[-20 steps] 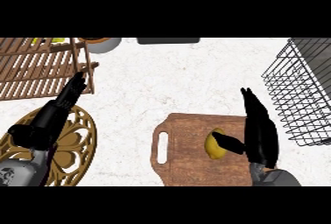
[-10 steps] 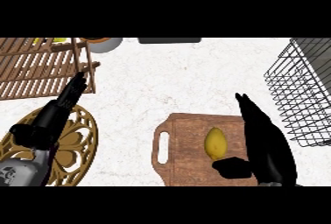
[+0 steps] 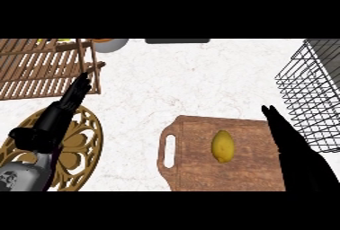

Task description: Pick the lemon from the cutting board and place it in the basket

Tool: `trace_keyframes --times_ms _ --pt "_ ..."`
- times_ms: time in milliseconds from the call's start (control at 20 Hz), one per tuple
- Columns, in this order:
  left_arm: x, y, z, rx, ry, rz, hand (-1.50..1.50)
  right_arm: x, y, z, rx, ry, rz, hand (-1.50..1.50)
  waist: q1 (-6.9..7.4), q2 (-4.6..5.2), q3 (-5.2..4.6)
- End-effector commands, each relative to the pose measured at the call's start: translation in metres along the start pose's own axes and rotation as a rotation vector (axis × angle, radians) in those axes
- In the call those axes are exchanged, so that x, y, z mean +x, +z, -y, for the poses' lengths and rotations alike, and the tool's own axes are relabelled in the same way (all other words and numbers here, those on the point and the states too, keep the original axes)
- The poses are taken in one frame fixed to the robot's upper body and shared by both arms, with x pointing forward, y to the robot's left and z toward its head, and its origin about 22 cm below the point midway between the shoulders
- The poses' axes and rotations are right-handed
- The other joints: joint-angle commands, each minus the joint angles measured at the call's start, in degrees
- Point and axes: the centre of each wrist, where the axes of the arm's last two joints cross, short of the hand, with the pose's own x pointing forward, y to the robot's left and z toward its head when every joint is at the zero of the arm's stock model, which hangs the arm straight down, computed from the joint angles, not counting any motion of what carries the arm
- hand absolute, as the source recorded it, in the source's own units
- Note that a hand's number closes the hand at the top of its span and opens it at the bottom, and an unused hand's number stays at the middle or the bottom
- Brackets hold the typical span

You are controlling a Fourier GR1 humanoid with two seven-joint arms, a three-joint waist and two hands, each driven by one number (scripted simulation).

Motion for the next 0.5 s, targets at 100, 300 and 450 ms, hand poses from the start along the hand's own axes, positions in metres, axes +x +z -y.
trace_keyframes --times_ms 100,300,450 --pt "0.009 -0.004 -0.002 -0.012 -0.004 0.008 0.0 0.009 0.008 0.002 -0.018 0.022 -0.198 -1.5 1.04 0.3 0.14" --pt "0.007 -0.002 -0.012 -0.02 -0.021 0.021 0.0 0.01 -0.005 -0.016 -0.039 -0.005 -0.18 -1.5 1.29 0.42 0.17" --pt "0.005 -0.008 0.01 -0.004 0.013 0.034 0.0 -0.004 -0.008 -0.031 -0.055 -0.02 -0.177 -1.5 0.96 0.45 0.2"
